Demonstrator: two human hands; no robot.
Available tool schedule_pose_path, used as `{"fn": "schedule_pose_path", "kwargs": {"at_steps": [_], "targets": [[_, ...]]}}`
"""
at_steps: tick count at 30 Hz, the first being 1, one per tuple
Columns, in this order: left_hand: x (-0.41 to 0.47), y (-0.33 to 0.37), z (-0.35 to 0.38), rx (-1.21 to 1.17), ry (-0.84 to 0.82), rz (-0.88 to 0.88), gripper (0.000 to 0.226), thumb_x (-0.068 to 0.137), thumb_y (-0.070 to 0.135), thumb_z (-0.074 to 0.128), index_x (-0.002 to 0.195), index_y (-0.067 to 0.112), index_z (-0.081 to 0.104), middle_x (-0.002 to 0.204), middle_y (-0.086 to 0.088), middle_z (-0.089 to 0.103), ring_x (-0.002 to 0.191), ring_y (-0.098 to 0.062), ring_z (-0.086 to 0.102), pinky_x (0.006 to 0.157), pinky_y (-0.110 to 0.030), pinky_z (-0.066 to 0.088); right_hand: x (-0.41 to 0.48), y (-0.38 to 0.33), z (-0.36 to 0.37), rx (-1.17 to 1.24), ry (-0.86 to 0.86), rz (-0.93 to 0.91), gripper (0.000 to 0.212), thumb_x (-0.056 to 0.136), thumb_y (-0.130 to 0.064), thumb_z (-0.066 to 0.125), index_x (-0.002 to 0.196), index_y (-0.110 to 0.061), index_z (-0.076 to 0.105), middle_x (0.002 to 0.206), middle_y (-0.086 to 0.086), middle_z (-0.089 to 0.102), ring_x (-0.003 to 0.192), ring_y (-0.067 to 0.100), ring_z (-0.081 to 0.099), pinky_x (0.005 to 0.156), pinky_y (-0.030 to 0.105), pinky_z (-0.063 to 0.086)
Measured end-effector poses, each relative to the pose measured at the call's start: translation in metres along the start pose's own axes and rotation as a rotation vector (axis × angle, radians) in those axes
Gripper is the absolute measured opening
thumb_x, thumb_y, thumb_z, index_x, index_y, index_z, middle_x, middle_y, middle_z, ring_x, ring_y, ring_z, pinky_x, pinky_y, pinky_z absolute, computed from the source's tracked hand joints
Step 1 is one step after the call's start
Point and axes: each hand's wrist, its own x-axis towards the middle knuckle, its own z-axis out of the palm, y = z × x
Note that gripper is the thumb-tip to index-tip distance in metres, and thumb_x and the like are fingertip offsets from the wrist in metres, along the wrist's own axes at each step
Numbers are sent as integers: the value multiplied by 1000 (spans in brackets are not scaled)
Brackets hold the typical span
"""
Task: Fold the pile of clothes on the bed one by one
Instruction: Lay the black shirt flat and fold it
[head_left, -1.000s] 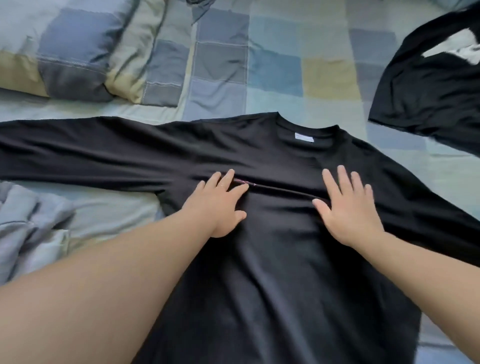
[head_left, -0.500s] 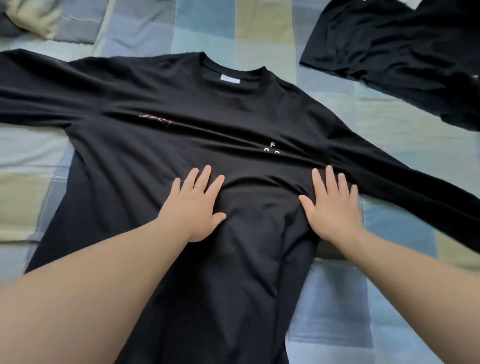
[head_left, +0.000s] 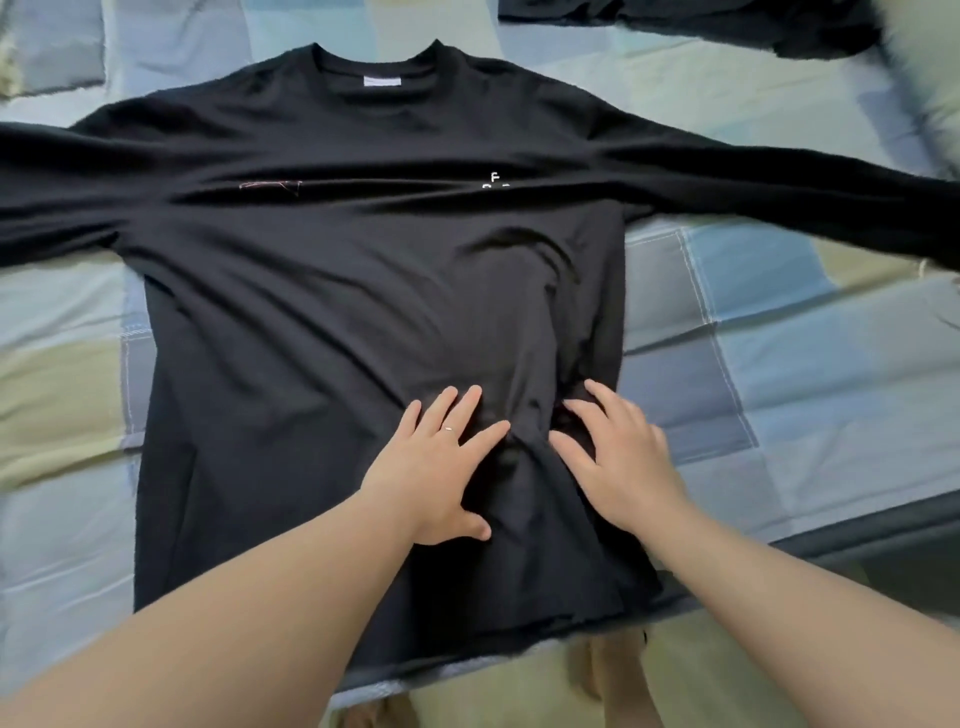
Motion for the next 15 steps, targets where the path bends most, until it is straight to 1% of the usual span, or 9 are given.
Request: {"fn": "schedule_pose_path", "kwargs": {"at_steps": [2,3,5,7,8,9,11,13,15], "targets": [[-9,5,6,18,-8,26,121,74,74,68,158,37,-11,165,-2,-26,152,-30,-22,124,-53,-4,-11,-9,5,44,40,91,58,93,-64,50,139,-28,48,145,-5,37,131,26,42,97,42,41],[-12,9,9,26,-8,32,123,73,74,69,158,36,-11,165,-1,-25,153,-30,-21,125,-54,-3,-14,-11,7,94,43,161,57,92,-61,56,136,-26,46,138,-2,41,123,29,48,90,41,43],[-19,20,18,19,-8,26,123,73,72,71,159,34,-7,167,0,-19,153,-30,-17,125,-54,1,-18,-9,11,204,33,314,55,92,-51,65,131,-21,42,128,5,49,110,34,56,79,39,42],[-26,33,28,-6,34,7,116,73,70,72,159,34,3,168,1,-8,154,-29,-9,124,-53,5,-25,2,17,255,53,371,37,95,-42,65,114,-19,44,110,8,59,98,34,57,72,37,39],[-29,38,32,-16,77,3,109,73,69,71,158,35,12,167,1,1,153,-28,-2,124,-52,9,-28,7,19,256,70,361,27,97,-40,62,103,-20,45,100,8,60,94,34,57,70,36,38],[-31,43,35,-27,125,9,98,74,68,71,154,37,23,163,1,12,151,-28,8,123,-49,13,-30,12,21,249,83,344,24,99,-39,59,94,-20,45,92,8,60,92,34,56,69,36,38],[-35,53,40,-47,208,37,72,79,65,67,141,39,40,149,5,32,138,-24,27,116,-41,24,-35,19,22,237,98,311,29,102,-38,53,83,-19,44,83,6,59,86,34,53,66,37,39],[-39,62,45,-62,239,49,52,86,61,63,130,39,47,133,7,41,124,-22,37,106,-37,29,-41,24,17,252,133,290,36,103,-38,49,77,-15,44,74,4,57,80,34,52,63,39,40],[-41,72,49,-57,241,31,39,91,56,59,123,36,50,126,7,45,117,-23,40,101,-36,32,-49,39,11,232,170,319,38,104,-39,46,75,-15,43,71,1,55,76,32,51,60,39,38]]}}
